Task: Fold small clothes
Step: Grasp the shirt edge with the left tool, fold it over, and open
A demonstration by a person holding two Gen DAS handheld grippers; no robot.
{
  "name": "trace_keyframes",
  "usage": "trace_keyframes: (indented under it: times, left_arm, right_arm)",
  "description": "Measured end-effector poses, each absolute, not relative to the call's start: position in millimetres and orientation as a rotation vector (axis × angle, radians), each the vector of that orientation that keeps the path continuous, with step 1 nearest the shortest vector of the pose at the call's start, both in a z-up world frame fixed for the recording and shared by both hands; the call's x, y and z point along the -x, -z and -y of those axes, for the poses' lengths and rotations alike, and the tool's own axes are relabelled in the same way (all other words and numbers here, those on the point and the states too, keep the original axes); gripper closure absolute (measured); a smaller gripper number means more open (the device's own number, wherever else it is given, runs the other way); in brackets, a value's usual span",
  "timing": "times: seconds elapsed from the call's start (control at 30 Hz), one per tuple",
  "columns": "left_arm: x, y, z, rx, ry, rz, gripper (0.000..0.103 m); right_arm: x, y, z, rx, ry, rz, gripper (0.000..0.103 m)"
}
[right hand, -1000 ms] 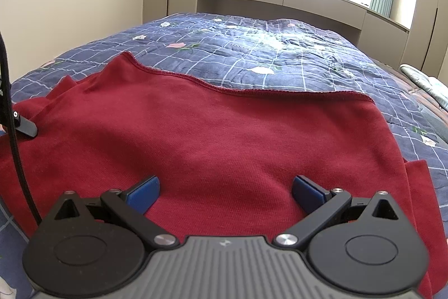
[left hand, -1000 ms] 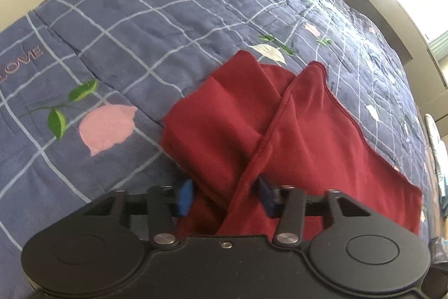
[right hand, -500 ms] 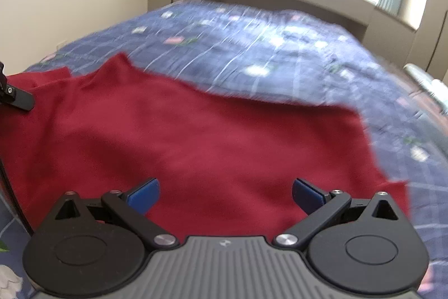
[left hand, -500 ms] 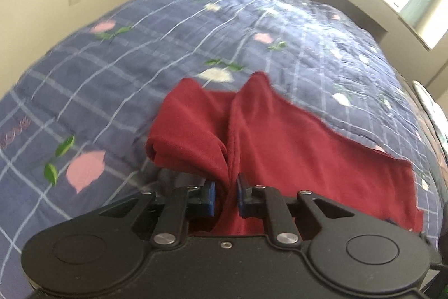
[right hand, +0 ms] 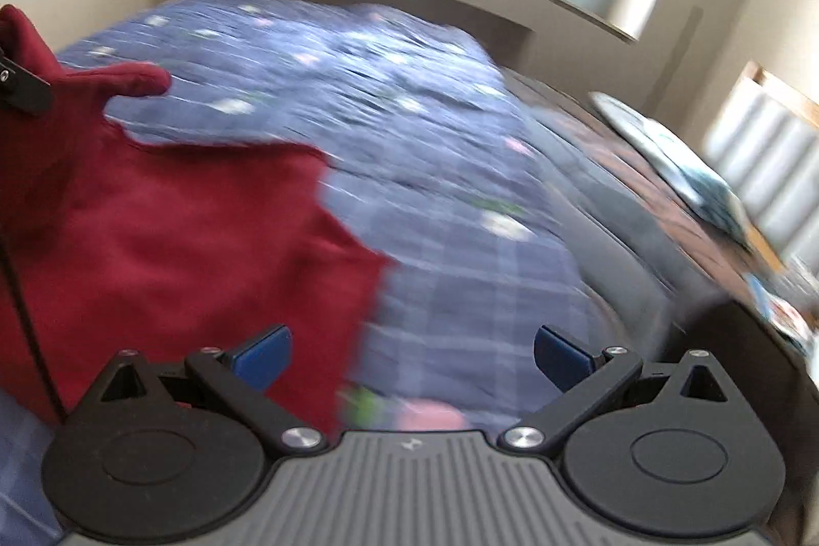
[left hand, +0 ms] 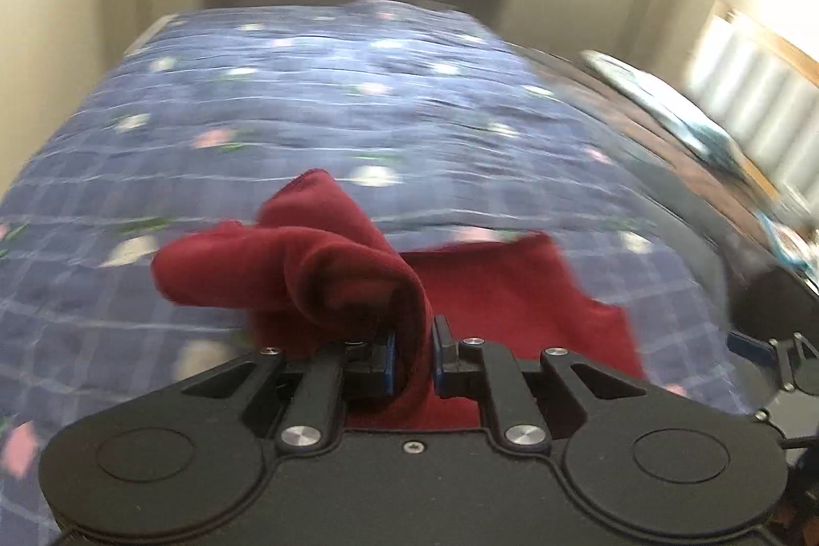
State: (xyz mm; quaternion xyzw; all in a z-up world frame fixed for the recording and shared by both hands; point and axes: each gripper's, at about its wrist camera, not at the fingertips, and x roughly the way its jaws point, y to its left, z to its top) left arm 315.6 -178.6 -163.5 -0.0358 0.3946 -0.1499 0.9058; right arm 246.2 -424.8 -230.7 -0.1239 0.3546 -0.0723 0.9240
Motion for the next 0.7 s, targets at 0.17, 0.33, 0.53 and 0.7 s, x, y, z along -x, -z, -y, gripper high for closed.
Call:
trace_keyframes:
  times: [0.17, 0.33, 0.53, 0.7]
  left_arm:
    - [-304, 177, 261, -0.026, 0.512, -0.868, 0.089]
    - [-293, 206, 308, -0.125, 0.595, -0.941, 0.086]
    - [-294, 220, 302, -0.064, 0.603, -1.025, 0.063]
    - [-288, 210, 293, -0.035, 0.590, -1.014, 0.027]
  right_arm:
    - [-222, 235, 463, 0.218, 0.251, -0.773, 0.000]
    - [-210, 246, 481, 0.199, 0.292, -0.813, 0.000]
    - [-223, 249, 480, 0.190, 0.251, -0.825, 0.000]
    - [-242, 236, 485, 0.128, 0.216, -0.807, 0.000]
